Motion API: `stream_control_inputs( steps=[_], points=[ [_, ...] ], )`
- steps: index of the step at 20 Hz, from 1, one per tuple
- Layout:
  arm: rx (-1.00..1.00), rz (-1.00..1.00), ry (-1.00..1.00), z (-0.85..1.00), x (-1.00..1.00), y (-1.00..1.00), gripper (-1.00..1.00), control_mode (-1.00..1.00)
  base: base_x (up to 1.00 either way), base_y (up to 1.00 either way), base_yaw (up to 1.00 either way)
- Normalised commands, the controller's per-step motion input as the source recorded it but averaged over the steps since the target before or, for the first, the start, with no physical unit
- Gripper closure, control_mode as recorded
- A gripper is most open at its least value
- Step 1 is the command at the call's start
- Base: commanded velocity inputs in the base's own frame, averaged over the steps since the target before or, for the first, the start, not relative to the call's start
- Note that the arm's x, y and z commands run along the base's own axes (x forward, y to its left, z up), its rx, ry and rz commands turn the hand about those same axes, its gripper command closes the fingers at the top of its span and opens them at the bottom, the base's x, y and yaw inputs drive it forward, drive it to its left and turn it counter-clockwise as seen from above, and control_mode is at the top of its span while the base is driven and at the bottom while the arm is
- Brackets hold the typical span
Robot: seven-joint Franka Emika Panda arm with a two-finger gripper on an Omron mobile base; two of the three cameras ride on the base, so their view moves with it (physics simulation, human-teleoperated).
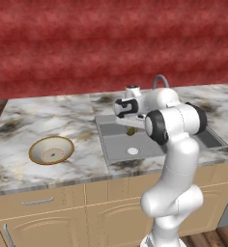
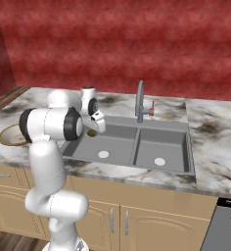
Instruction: Pick the mangos from the cabinet and place them in one bowl. Pick the kiwi from the sink and place it in the other bowl.
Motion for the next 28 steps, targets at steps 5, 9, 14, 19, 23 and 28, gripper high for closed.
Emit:
stream_control_inputs(
  steps=[5,9,14,19,23,28],
  points=[
    [0.00,0.34,0.00,0.29,-0.18,0.32,1.00,-1.00,0.00,0.00,0.00],
    [-0.09,0.32,0.00,0.00,-0.14,0.57,1.00,-1.00,0.00,0.00,0.00],
    [-0.07,0.45,0.00,-0.01,-0.04,0.36,1.00,-1.00,0.00,0.00,0.00],
    [0.01,0.41,0.00,0.24,0.03,0.31,1.00,-1.00,0.00,0.00,0.00],
    [0.08,0.26,0.00,0.44,0.17,0.23,1.00,-1.00,0.00,0.00,0.00],
    [0.02,0.22,0.02,0.18,0.00,0.65,1.00,-1.00,0.00,0.00,0.00]
  ],
)
